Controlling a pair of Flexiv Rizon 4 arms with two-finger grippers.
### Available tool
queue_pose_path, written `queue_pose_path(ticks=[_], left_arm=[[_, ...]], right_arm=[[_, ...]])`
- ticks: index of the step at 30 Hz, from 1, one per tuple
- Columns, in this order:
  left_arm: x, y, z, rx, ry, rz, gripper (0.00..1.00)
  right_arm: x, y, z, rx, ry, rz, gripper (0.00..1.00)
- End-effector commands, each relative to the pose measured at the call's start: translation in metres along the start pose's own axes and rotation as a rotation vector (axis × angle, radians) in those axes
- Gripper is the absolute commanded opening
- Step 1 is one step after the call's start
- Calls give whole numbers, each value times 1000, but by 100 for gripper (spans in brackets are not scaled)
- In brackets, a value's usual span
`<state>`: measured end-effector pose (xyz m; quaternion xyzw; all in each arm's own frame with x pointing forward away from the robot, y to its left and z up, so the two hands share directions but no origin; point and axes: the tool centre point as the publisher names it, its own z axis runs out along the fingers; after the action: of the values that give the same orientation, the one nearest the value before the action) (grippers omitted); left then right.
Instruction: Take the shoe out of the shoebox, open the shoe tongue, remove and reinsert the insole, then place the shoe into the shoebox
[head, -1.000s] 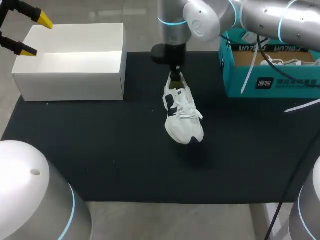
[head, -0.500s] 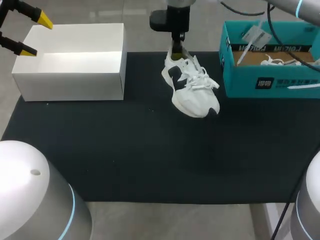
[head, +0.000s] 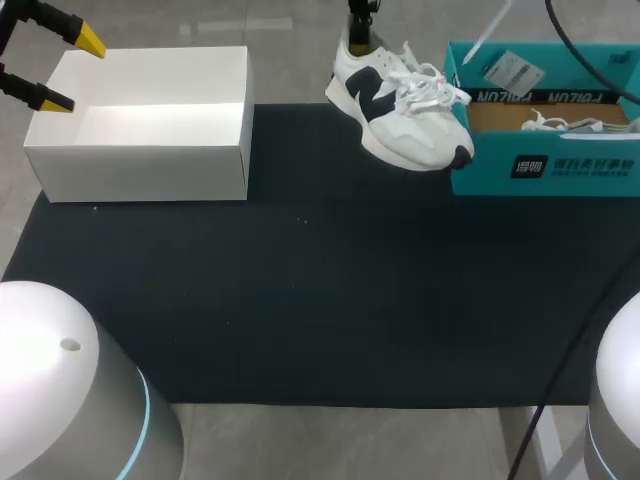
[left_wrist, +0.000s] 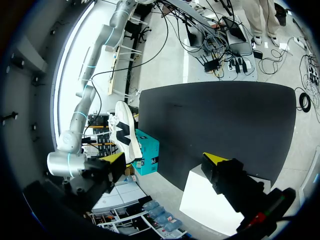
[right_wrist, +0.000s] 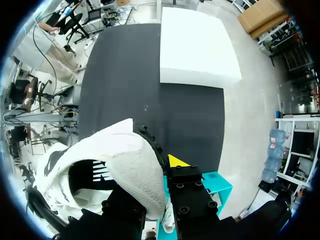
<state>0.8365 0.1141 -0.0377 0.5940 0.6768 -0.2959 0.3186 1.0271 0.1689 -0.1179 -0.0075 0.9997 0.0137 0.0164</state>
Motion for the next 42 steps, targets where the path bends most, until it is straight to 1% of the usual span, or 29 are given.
queue_pose_path(ticks=[1,14,15,17,21,28,30,32,33,34,35,37,38,40,42], left_arm=[[-1,2,0,3,4,0,100],[-1,2,0,3,4,0,100],[-1,2,0,3,4,0,100],[-1,2,0,3,4,0,100],[-1,2,0,3,4,0,100],[-1,2,0,3,4,0,100],[-1,2,0,3,4,0,100],[-1,2,0,3,4,0,100],[-1,2,0,3,4,0,100],[-1,2,0,3,4,0,100],[-1,2,0,3,4,0,100],[-1,2,0,3,4,0,100],[-1,2,0,3,4,0,100],[-1,2,0,3,4,0,100],[-1,2,0,3,4,0,100]], right_arm=[[1,0,-12,1,-3,-3,0],[2,1,-11,7,-8,4,0],[-1,-3,-11,-8,10,15,0],[-9,-17,-13,-13,14,47,0],[-30,-51,-23,29,-33,103,0],[-60,-124,-34,151,-183,163,0],[-70,-150,-34,209,-225,205,0],[-77,-172,-36,214,-235,220,0],[-79,-182,-37,252,-254,247,0],[-81,-191,-38,262,-256,250,0],[-83,-200,-39,254,-244,260,0],[-85,-212,-42,280,-237,261,0],[-84,-215,-44,266,-225,246,0],[-84,-219,-45,270,-224,230,0],[-85,-226,-46,250,-209,220,0]])
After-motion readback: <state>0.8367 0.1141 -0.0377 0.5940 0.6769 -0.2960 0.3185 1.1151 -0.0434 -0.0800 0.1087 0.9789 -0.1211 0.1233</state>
